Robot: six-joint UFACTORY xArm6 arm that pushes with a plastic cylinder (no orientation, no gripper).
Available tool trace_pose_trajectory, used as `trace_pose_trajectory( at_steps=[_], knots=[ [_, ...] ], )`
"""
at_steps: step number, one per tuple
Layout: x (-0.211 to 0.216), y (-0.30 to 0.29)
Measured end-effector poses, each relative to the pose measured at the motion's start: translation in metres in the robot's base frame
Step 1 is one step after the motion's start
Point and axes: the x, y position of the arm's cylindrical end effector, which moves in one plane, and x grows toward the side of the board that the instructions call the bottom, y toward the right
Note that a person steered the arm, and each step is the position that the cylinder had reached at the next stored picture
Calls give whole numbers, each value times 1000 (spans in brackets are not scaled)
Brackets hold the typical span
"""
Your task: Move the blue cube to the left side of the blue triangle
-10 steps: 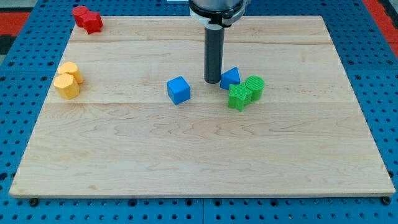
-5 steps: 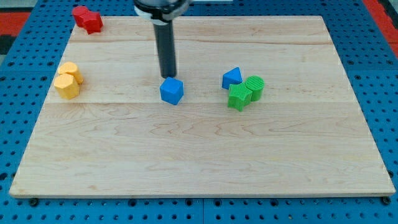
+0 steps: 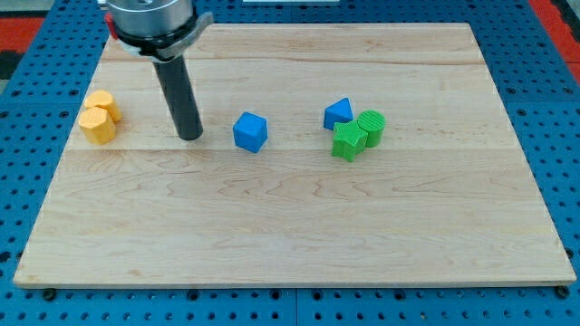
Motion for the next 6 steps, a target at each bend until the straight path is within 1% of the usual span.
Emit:
trace_pose_trajectory(
  at_steps=[3, 4, 6],
  knots=[
    [0, 96],
    [0, 111],
    [10, 81]
  ],
)
